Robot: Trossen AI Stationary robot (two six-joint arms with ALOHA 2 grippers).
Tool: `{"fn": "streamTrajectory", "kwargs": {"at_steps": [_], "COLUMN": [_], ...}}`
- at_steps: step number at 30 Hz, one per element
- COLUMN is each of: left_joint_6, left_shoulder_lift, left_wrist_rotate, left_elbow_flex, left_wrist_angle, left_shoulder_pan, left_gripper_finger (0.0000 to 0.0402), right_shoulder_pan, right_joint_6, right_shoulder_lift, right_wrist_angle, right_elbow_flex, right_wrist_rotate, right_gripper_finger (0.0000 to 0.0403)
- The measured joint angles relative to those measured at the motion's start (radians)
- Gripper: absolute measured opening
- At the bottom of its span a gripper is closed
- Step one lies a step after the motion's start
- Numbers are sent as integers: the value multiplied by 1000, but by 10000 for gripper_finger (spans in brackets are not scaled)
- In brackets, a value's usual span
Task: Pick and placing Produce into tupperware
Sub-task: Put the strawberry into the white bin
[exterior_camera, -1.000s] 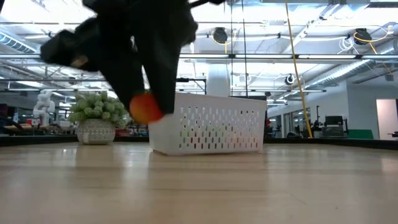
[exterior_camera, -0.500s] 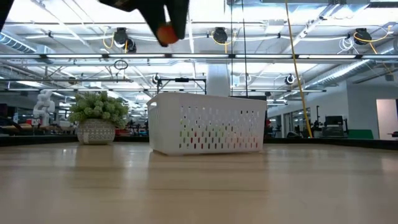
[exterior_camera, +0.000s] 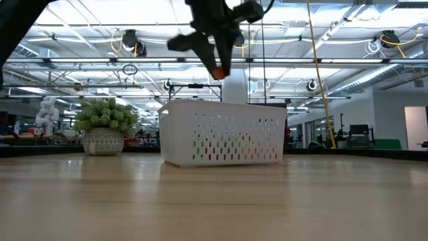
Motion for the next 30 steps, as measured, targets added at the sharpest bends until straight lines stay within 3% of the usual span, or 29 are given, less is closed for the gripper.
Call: {"fn": "streamTrajectory", "kwargs": {"at_steps": [4,17,30], "left_joint_6": [64,55,52], "left_shoulder_lift": [-1,1,1], "left_wrist_rotate": [78,179,167], "left_elbow_flex": [-58,-318,-363], "left_wrist_angle": [129,315,342], "left_shoulder_pan": [47,68,72], "left_gripper_finger": [93,93,93], "right_shoulder_pan": [0,0,0], "right_joint_6": [-5,-56,-50], "right_shoulder_lift": [-6,8,42], "right_wrist_angle": [-56,-112,-112], "right_elbow_flex": [0,0,0], "right_wrist_rotate": [-1,-1,-1], "right_gripper_finger": [180,180,180]}}
